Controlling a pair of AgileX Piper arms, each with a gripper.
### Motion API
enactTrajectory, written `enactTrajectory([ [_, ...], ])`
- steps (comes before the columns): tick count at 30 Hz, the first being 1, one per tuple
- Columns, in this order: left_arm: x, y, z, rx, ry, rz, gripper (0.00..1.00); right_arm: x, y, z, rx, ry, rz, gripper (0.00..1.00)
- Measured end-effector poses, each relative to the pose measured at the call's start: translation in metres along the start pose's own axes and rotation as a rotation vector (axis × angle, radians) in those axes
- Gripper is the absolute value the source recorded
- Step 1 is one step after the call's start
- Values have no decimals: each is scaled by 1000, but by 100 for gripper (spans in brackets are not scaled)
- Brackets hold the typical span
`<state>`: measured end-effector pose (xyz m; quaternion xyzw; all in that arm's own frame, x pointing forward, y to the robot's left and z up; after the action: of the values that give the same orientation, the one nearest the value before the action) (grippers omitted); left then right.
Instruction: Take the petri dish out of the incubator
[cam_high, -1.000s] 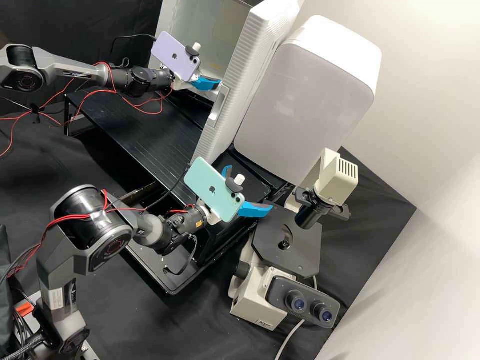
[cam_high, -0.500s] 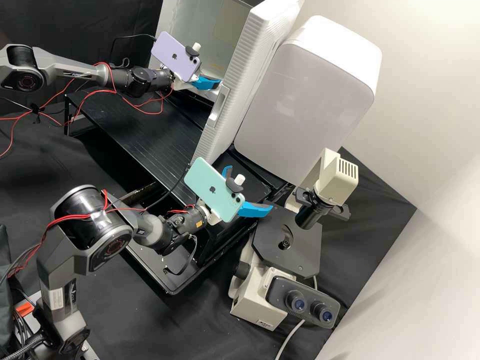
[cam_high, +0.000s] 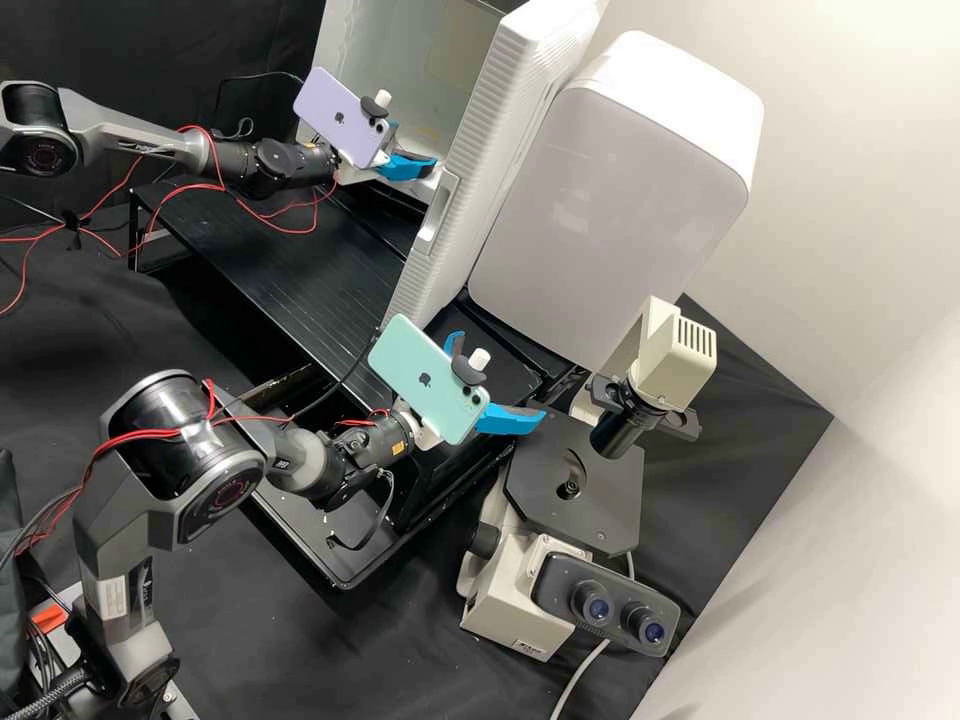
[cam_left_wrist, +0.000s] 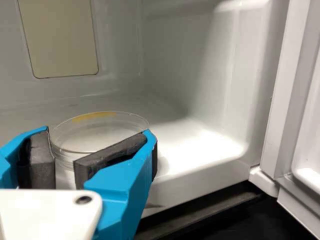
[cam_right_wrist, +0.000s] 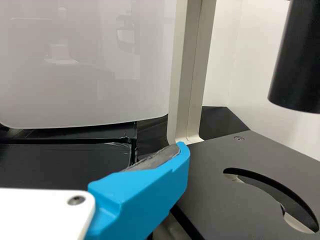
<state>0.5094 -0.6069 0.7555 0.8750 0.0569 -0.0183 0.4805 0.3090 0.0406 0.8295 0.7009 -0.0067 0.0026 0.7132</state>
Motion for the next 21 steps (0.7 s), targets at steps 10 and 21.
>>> enactTrajectory([
  [10,-8,-2,-4,-2,0,10,0,0,0,0,0,0,0,100],
  [21,-8,-2,-4,-2,0,10,0,0,0,0,0,0,0,100],
])
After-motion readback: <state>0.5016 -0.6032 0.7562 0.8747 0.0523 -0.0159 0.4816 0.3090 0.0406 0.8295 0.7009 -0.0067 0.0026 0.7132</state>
